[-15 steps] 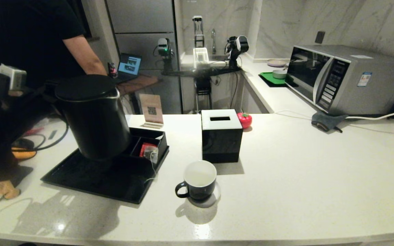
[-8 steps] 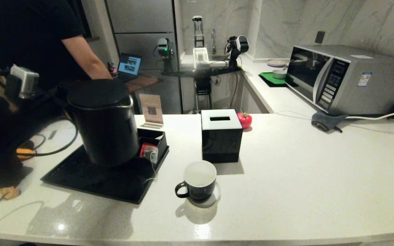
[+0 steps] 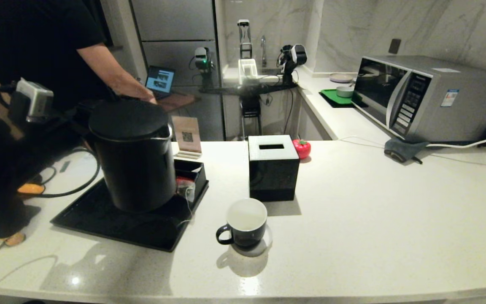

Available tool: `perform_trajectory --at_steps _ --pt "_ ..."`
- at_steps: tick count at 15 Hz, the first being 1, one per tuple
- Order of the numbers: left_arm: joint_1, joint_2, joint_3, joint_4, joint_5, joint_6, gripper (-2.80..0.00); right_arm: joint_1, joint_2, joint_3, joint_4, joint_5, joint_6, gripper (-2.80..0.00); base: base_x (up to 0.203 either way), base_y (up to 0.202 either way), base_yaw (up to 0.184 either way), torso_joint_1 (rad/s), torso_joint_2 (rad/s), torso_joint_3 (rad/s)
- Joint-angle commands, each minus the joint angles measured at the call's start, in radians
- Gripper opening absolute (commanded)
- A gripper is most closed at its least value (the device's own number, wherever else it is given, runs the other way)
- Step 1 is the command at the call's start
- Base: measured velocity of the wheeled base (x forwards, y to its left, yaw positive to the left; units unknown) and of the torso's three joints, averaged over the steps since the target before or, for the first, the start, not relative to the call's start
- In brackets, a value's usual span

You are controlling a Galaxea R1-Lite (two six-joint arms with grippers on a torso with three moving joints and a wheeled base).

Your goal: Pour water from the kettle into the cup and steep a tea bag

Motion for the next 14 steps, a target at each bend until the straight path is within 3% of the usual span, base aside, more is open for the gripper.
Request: perform_trajectory --at_steps 1,6,14 --pt "-0.004 -0.031 0.000 -0.006 -0.003 0.000 -2.80 0.000 0.001 0.000 -0.001 0.000 0.000 -2.80 0.000 0.000 0.000 0.000 0.00 0.000" --pt "0.002 -0.099 0.009 0.046 -0.003 -0.001 -2.80 0.000 0.001 0.000 -0.001 -0.002 0.000 -2.80 0.000 0.000 0.000 0.000 0.00 0.000" --pt "0.019 -0.217 0.134 0.070 -0.005 0.006 -2.80 0.000 0.001 0.000 -0.001 0.000 0.000 -2.80 0.000 0.000 0.000 0.000 0.00 0.000"
